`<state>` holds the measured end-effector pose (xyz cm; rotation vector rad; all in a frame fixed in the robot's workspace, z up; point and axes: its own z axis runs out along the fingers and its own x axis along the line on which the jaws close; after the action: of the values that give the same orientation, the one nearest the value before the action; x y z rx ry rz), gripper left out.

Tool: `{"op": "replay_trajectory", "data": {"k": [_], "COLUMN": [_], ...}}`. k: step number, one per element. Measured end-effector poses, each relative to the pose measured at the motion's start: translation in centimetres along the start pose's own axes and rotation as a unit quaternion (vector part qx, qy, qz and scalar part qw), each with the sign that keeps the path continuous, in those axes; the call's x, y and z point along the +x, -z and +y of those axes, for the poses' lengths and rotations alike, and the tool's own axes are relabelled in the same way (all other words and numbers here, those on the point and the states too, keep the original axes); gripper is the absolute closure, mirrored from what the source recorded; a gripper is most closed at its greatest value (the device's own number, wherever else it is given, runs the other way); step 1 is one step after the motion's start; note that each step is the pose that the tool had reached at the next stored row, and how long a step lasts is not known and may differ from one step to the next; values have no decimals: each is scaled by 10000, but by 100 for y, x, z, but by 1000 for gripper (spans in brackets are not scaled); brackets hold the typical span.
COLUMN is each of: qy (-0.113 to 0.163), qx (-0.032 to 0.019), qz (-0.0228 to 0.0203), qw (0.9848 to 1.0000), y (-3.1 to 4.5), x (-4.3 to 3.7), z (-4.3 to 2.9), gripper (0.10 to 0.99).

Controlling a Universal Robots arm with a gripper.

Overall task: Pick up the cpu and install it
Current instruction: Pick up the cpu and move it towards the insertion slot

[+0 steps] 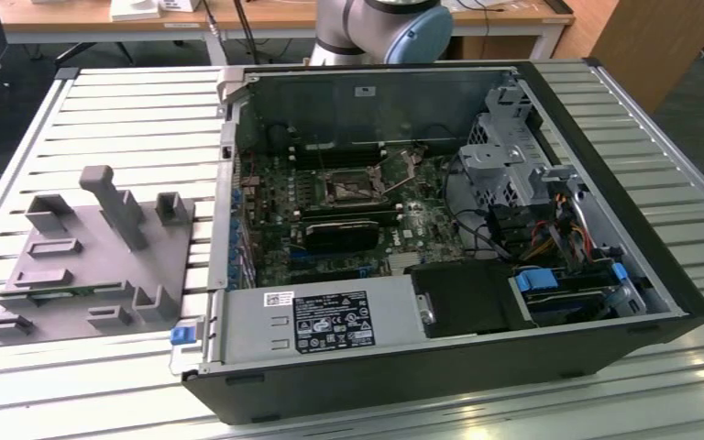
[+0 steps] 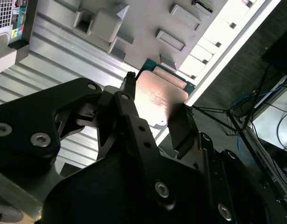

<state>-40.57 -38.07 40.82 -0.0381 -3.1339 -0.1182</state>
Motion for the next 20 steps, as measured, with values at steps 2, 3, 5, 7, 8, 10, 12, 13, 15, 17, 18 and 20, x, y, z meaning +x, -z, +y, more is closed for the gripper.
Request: {"op": "replay_trajectory", "data": {"k": [2,3,5,7,8,10,12,13,15,17,18,20], "qy": [0,0,0,0,1,0,0,0,0,0,0,0], "qx": [0,0,0,0,0,0,0,0,0,0,0,0], "qz": [0,0,0,0,0,0,0,0,0,0,0,0], "qw": [10000,10000,10000,10000,10000,10000,10000,10000,10000,10000,10000,10000], "y": [0,0,0,0,0,0,1,1,1,1,1,1], "x": [-19,-27,-44,-63,-73,-90,-108,-118,-136,-156,-167,-186], "z": [0,1,1,1,1,2,3,3,3,4,4,4], "gripper": [557,557,557,557,557,557,557,557,557,557,557,557]}}
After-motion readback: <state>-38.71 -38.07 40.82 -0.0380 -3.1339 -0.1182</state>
